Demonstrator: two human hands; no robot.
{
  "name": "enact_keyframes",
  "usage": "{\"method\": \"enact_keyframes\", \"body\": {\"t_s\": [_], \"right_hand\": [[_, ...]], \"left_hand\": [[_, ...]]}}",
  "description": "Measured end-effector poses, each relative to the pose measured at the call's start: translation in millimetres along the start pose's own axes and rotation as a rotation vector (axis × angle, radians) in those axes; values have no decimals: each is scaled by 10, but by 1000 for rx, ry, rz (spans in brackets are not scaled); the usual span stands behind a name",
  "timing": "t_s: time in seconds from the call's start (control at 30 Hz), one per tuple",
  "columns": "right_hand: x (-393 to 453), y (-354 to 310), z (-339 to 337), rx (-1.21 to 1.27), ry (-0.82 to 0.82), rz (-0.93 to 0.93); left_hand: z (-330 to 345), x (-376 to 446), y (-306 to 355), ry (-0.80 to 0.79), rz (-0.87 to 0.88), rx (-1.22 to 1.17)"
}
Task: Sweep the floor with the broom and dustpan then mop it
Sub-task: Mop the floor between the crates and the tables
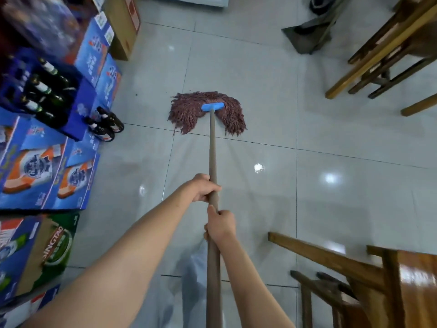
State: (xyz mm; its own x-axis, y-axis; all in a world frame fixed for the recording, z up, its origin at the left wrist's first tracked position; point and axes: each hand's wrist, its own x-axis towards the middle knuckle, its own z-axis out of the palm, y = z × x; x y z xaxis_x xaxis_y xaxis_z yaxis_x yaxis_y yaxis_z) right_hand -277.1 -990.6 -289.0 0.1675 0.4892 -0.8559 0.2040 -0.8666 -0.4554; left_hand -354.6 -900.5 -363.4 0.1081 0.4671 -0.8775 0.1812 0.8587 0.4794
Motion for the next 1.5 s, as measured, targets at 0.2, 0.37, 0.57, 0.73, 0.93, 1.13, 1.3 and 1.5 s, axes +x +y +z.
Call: {"method": "enact_keyframes", "body": {"t_s": [0.2, 0.37, 0.57, 0.73, 0.93, 1.13, 1.3, 1.5], "right_hand": [[504, -846, -115, 77, 1, 42], [873, -1526, -52, 127, 26, 59], [1332, -2476, -85, 202, 38, 50], [1783, -3138, -334, 211, 32, 51], [2336, -3852, -894, 168, 24, 33], [2869, -4625, -1556, 116, 8, 14], [3196, -5116, -1897, 61, -3, 30], [3493, -5602, -2256, 28, 13, 45]], "left_hand": [[-147, 487, 899, 4, 2, 54], [-406, 895, 1562, -32, -12, 130], [-677, 1412, 2494, -66, 16, 213], [-665, 1838, 3240, -73, 19, 234], [-419, 2333, 4104, -53, 0, 201], [-126, 2710, 5052, -30, 17, 138], [2, 2961, 5656, -19, -7, 116], [141, 3220, 6237, -19, -38, 115]]}}
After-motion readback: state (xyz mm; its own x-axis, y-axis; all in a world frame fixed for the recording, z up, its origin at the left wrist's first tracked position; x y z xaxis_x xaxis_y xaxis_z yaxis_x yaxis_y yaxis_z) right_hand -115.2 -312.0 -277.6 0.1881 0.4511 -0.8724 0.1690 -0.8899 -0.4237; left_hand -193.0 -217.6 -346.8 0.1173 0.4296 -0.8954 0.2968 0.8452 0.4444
